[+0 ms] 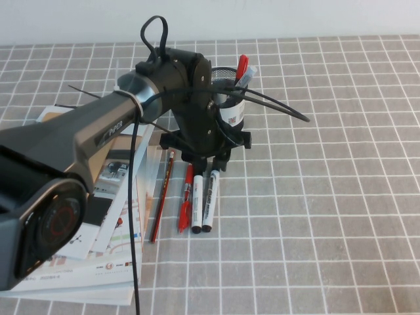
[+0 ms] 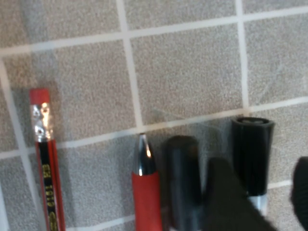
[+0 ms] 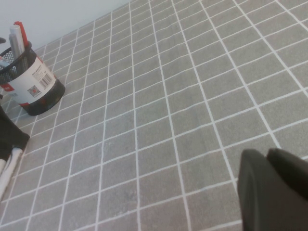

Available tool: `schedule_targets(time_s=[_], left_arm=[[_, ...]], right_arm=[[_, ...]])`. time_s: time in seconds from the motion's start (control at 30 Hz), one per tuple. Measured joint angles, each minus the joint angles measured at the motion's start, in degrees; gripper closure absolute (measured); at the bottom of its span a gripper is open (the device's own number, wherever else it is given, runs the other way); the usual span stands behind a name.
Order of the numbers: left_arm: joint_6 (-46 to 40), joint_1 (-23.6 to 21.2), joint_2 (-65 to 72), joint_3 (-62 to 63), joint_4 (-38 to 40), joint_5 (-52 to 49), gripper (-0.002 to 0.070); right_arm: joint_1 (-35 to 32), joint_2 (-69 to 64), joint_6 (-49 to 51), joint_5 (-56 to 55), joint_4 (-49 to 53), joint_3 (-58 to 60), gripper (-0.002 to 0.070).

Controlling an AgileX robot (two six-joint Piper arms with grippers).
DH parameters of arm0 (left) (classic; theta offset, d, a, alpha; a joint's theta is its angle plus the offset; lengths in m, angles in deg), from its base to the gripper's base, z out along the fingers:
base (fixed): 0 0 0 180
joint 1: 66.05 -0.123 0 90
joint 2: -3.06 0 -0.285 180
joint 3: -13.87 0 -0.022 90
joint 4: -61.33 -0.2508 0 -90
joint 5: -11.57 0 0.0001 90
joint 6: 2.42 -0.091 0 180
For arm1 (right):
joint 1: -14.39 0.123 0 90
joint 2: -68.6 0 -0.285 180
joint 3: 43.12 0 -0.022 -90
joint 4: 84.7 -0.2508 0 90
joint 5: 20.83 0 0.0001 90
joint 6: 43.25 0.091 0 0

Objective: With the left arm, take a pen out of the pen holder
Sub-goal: 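Take a marker out of the pen holder and lay it on the table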

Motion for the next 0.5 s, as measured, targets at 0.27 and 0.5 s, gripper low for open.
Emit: schedule_targets(time_s=[0.27, 0.5], left_arm=[[1.2, 0.0, 0.1, 0.0, -0.1, 0.0, 0.0323], [-1.3, 0.0, -2.1, 0.0, -1.5, 0.6, 0.0321]], right_arm=[[0.0, 0.0, 0.0, 0.0, 0.0, 0.0, 0.0689], [0.0, 0.0, 0.0, 0.0, 0.0, 0.0, 0.0689]])
